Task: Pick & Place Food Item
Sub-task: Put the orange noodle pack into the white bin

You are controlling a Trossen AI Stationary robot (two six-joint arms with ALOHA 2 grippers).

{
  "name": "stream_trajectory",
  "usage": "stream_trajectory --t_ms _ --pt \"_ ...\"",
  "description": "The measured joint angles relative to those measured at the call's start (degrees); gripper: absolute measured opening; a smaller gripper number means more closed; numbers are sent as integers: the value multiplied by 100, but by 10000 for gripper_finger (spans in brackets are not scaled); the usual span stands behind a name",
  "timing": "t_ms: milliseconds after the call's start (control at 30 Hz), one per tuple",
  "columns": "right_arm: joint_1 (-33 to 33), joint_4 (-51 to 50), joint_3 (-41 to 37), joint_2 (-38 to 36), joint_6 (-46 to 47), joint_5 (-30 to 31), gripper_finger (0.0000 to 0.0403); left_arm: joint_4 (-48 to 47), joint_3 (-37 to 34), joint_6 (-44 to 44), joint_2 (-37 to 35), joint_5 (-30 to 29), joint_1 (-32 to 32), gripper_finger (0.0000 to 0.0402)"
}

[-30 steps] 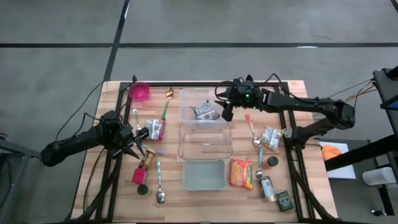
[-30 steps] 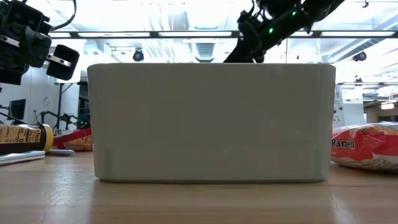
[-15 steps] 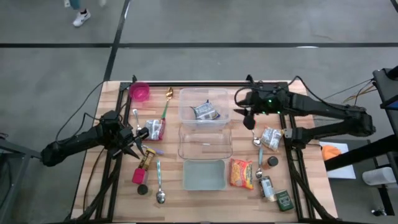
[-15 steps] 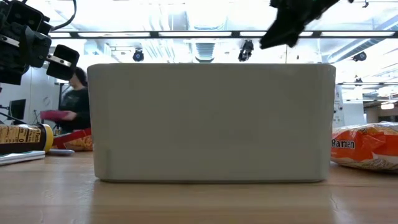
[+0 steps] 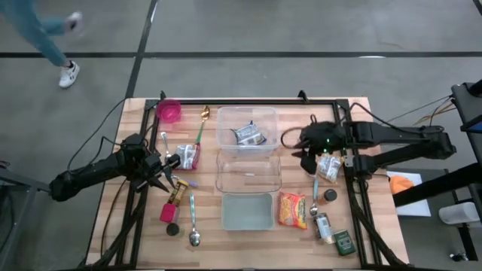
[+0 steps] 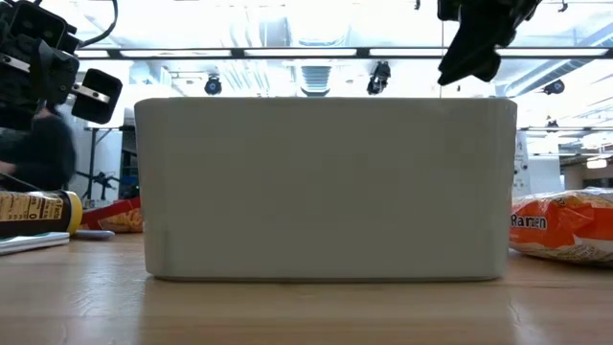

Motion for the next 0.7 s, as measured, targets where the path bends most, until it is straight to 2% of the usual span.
stream_trajectory --t_ms 133,333,500,700 --pt "699 14 0 181 459 290 148 0 0 2 1 -1 0 111" --pt "1804 13 -2 511 1384 1568 148 0 0 0 0 1 -2 111" --pt "2585 33 -2 802 2180 2016 148 0 1 0 2 1 1 111" --pt "3265 176 -2 1334 2682 2388 148 0 1 0 0 0 -1 111"
